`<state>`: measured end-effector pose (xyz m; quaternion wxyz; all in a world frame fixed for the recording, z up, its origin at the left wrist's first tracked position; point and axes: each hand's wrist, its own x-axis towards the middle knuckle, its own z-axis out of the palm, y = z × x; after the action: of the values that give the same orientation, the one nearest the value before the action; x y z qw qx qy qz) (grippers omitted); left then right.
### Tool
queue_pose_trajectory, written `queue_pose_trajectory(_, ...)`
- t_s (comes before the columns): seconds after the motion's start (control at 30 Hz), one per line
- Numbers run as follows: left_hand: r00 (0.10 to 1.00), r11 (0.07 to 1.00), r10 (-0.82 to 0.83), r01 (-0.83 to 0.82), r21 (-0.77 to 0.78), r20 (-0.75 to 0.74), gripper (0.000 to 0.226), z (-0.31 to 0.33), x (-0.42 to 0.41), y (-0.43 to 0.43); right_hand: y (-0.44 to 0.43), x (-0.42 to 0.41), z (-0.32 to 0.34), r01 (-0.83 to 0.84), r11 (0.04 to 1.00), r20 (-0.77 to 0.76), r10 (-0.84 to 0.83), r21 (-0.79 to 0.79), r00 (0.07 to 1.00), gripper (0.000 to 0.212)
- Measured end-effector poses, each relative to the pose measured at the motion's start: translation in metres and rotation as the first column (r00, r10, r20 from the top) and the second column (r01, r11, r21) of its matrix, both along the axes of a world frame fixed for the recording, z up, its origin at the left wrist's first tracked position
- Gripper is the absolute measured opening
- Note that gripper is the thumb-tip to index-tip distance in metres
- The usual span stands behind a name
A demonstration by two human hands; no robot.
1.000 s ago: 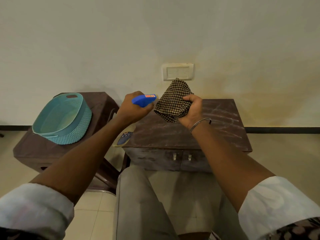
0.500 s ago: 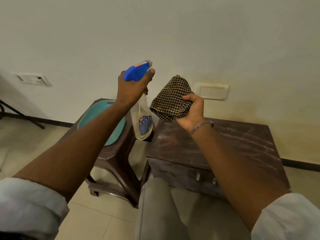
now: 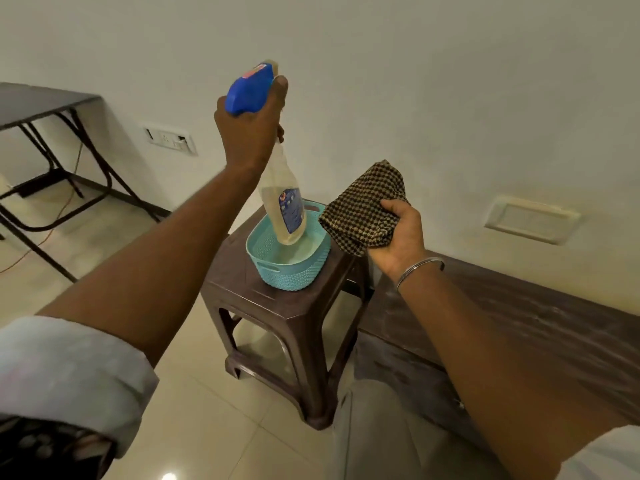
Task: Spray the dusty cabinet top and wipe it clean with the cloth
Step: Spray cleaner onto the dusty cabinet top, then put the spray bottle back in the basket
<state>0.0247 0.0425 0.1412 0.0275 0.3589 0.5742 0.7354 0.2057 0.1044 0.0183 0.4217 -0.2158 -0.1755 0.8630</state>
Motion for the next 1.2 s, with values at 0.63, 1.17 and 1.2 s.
queue_pose_trajectory(0.63,0.997,0.977,0.004,0.013,-0.212,0.077,0.021,-0.110,-0.022,0.020,0.015,0.030,-0.069,0.079,0.991,0.199,-0.057,-0.104,0.978,0.037)
queue_pose_trajectory(1.17,0.887,0.894,0.278,-0.380,-0.239,-0.370,0.046,-0.179,0.143,-0.037,-0.004,0.118,-0.096,0.166,0.982,0.228,-0.142,-0.090,0.963,0.040)
queue_pose_trajectory(1.2,0.881,0.876,0.275,-0.395,-0.277,-0.386,0.050,-0.180,0.143,-0.037,-0.005,0.123,-0.100,0.164,0.982,0.229,-0.138,-0.098,0.963,0.040)
